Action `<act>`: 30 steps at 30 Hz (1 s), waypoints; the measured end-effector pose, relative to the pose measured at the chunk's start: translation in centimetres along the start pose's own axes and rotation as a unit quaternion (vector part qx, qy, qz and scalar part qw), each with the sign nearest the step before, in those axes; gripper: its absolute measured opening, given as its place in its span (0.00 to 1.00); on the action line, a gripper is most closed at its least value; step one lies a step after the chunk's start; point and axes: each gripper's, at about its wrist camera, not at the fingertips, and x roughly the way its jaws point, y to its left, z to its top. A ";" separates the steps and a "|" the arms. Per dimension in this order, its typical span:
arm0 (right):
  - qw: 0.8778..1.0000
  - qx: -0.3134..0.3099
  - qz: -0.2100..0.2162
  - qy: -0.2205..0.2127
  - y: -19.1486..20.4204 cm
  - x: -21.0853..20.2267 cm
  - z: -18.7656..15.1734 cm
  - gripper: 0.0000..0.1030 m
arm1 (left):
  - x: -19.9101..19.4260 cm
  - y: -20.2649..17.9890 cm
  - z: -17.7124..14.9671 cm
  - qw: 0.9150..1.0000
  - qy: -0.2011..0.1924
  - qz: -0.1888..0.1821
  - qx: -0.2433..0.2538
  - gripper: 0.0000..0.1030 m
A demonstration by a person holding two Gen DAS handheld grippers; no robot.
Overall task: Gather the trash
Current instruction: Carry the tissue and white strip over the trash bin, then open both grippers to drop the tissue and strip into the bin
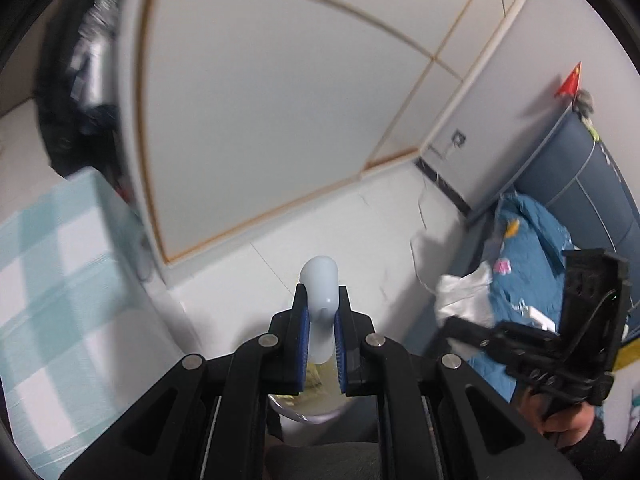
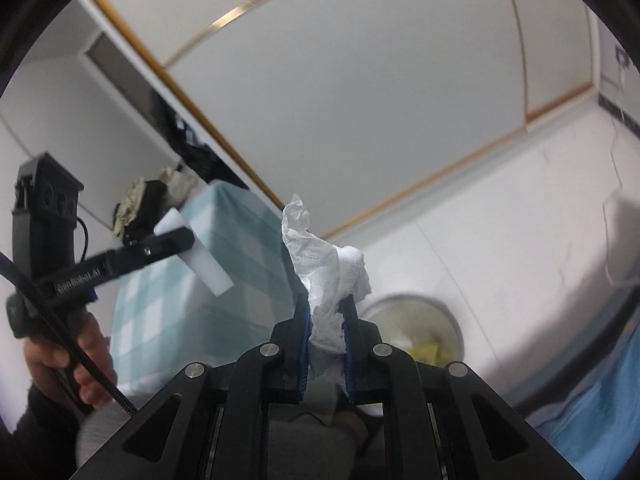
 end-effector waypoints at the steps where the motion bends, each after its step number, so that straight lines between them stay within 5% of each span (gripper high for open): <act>1: 1.000 0.011 0.011 0.004 -0.8 0.2 -0.5 0.13 | 1.1 -0.1 0.0 1.000 0.014 -0.003 -0.008 0.07; 8: 0.996 0.066 -0.007 0.065 -5.4 4.8 -2.4 0.13 | 6.7 -0.8 -0.7 0.996 0.088 -0.013 -0.018 0.07; 16: 0.982 0.096 -0.017 0.163 -7.9 10.2 -4.5 0.16 | 12.7 -2.0 -2.5 0.981 0.193 -0.028 0.007 0.07; 19: 0.975 0.094 -0.026 0.200 -8.1 11.8 -5.4 0.28 | 14.3 -1.9 -3.1 0.975 0.220 -0.028 0.007 0.07; 21: 0.975 0.096 -0.025 0.200 -8.3 11.7 -5.6 0.51 | 15.1 -1.9 -3.4 0.972 0.234 -0.029 0.006 0.07; 23: 0.977 0.097 -0.024 0.190 -8.3 11.3 -5.7 0.60 | 15.8 -1.9 -3.5 0.969 0.244 -0.029 0.005 0.07; 30: 0.982 0.101 -0.040 0.155 -8.4 9.3 -5.1 0.65 | 17.8 -1.3 -4.2 0.960 0.276 -0.035 -0.005 0.08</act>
